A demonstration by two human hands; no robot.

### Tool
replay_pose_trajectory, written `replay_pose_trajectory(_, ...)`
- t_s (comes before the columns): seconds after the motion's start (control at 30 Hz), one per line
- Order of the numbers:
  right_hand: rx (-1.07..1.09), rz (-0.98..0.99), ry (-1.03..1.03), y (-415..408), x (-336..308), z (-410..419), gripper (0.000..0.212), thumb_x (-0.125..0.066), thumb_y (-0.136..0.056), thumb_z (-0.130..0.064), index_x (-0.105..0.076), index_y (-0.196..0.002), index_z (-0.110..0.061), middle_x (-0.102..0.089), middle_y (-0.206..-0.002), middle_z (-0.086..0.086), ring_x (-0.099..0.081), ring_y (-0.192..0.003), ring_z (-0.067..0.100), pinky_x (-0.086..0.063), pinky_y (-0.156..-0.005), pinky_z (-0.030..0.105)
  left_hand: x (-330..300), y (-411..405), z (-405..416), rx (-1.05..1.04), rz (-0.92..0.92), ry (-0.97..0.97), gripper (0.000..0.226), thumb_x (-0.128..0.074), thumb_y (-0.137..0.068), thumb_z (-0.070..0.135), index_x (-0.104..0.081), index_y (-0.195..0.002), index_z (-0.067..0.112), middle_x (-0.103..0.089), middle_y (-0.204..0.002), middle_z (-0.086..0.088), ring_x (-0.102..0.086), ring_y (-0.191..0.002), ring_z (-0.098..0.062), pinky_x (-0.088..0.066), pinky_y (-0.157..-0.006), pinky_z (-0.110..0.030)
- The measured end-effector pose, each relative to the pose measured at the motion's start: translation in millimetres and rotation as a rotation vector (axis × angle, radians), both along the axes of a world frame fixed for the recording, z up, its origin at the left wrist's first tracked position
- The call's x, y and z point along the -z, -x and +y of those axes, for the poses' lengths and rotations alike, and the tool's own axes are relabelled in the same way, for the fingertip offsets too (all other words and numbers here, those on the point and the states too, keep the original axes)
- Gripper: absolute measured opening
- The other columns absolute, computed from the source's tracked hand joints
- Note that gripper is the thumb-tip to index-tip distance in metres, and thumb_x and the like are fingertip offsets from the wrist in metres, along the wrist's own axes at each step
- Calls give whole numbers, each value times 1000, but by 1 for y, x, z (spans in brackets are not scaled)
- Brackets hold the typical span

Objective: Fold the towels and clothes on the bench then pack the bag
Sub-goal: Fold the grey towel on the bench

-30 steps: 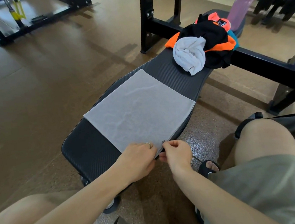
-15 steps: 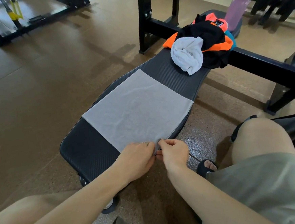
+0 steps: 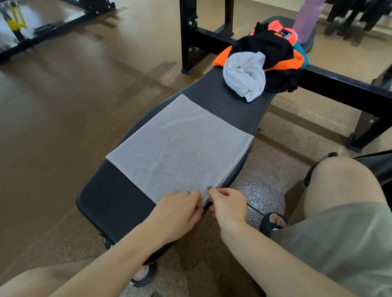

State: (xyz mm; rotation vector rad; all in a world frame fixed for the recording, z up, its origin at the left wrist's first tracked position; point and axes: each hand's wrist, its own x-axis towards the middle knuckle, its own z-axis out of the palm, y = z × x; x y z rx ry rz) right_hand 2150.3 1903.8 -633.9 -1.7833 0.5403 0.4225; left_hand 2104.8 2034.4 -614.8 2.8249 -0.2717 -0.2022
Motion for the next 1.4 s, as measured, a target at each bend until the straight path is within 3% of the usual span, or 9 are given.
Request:
replay_pose_trajectory(0.3,-99,-80,69,2,8,-5,13,-68,-85,-31,-64,-81,-20,-71,-79,1,-71,-75,19,-60,-76,48,5,0,-1,133,-152,-165,16,-65,-76,28,-51,-73,20,-54,-57,3,-55,-46,-20,-42,-48,-28)
replay_pose_trajectory(0.47,-60,-124,-58,7,5,-13,17,-68,-93,-14,-55,-89,-5,-65,-78,9,-66,-56,8,-53,-53,19,5,-3,-5,59,-33,-148,12,-52,-92,30,-54,-88,19,-64,-79,-1,-63,-71,-26,-49,-68,-37)
replay_pose_trajectory(0.53,-97,-208,-20,9,4,-15,19,-66,-93,-13,-48,-86,-11,-57,-77,6,-61,-58,12,-54,-56,27,-4,-4,-1,49,98,-99,12,-54,-95,32,-52,-96,20,-64,-89,2,-61,-82,-23,-47,-76,-37)
replay_pose_trajectory(0.63,-302,-416,289,11,-1,-14,21,-60,-91,-15,-42,-84,-24,-50,-80,-2,-48,-69,16,-45,-67,38,-28,-14,26,-32,313,233,6,-64,-92,29,-60,-96,25,-63,-86,11,-59,-78,-6,-50,-75,-31)
replay_pose_trajectory(0.7,-550,-626,386,14,-11,-12,12,-56,-88,-16,-47,-88,-24,-49,-87,-4,-47,-76,16,-40,-71,36,-40,-25,62,-237,142,395,9,-65,-93,18,-62,-93,26,-63,-84,11,-56,-72,0,-46,-70,-27)
replay_pose_trajectory(0.8,-1085,-943,503,24,-23,-3,14,-58,-84,-29,-51,-93,-20,-50,-92,-3,-50,-86,19,-44,-77,34,-42,-33,127,-709,-134,210,20,-59,-94,18,-55,-114,19,-58,-108,-4,-59,-92,-20,-47,-80,-35)
replay_pose_trajectory(0.87,-1319,-1030,604,29,-21,3,25,-58,-84,-40,-48,-96,-20,-51,-96,-1,-50,-92,22,-45,-81,37,-27,-29,162,-903,7,26,42,-57,-97,31,-46,-133,12,-49,-128,-15,-51,-117,-36,-44,-94,-46)
replay_pose_trajectory(1.13,-1589,-1229,784,19,-12,0,29,-52,-86,-11,-47,-114,-11,-54,-97,10,-52,-82,30,-48,-69,41,-8,-22,186,-968,37,221,17,-63,-94,32,-61,-101,17,-61,-104,-1,-45,-123,-21,-41,-88,-38)
replay_pose_trajectory(1.4,-1643,-1214,789,20,-29,1,31,-53,-73,-6,-47,-102,-13,-52,-81,8,-48,-61,25,-34,-48,32,-17,-28,171,-1065,-63,533,5,-53,-97,14,-51,-92,17,-72,-88,-9,-69,-85,-26,-57,-73,-41)
